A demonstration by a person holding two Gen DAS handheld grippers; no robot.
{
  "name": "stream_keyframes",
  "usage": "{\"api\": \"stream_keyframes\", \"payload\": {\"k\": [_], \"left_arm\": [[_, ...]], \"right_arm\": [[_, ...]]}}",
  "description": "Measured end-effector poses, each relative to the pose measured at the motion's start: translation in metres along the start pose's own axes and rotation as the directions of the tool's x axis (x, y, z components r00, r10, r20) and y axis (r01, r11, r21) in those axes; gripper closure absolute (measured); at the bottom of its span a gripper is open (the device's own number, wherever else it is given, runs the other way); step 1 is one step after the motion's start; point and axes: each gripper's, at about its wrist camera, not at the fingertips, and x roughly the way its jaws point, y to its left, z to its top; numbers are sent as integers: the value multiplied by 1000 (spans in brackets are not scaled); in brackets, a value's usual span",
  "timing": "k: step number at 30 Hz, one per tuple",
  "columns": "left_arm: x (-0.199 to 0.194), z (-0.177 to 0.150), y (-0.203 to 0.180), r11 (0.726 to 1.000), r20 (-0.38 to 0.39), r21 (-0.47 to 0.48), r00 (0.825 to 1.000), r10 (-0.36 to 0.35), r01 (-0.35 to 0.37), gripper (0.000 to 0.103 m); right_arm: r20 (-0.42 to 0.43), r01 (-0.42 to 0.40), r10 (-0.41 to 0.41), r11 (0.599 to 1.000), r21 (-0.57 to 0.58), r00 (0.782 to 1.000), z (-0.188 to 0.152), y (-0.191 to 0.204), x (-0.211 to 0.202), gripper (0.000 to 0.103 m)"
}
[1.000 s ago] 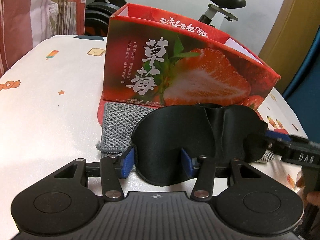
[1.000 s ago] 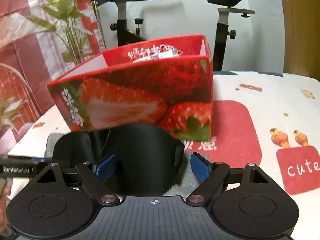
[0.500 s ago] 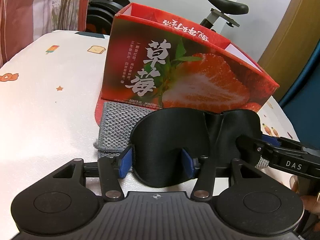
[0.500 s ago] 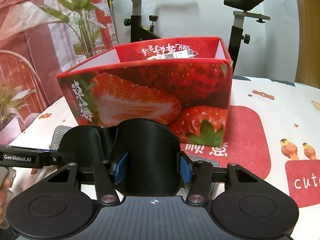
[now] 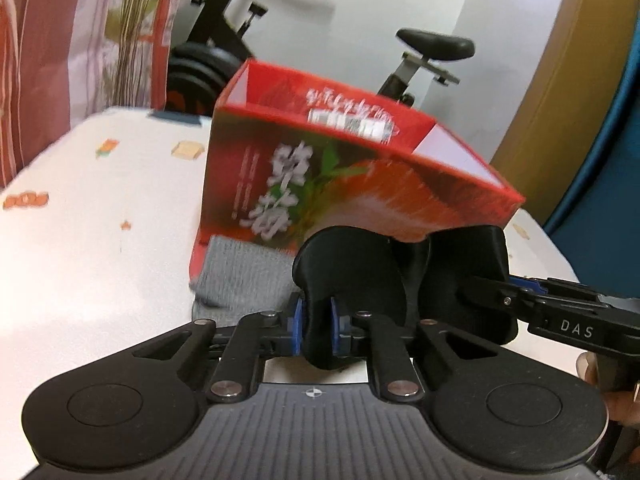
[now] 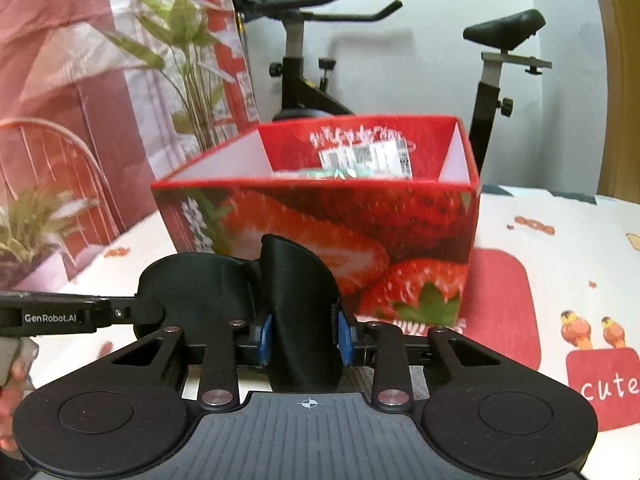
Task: Organize soft objects
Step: 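Lift the black eye mask with both tools over the red box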
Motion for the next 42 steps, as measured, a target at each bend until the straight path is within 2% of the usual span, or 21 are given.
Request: {"api": "stream_keyframes", "payload": {"k": [12,23,28,33,42], "left_arm": [[-43,28,-14,1000,140,-12,990,-1,3,88],[-71,97,-29,1000,296,21,955,-13,7,89],[-67,128,-31,999,323,33,946,-12,1,89],[-49,155,-30,999,318,37,948,-7,-5,89],[34,182,-12,1000,145,28,989,8,-12,89]], "right_arm": [[115,-36,37,999,-11,993,45,17,-35,75],[231,-59,67,997,-42,971,129,22,-48,75],[250,-55,68,997,-59,966,165,20,-34,75],[205,-73,77,997,-27,976,189,9,0,75],[9,-67,66,991,116,998,193,-35,94,75]]}}
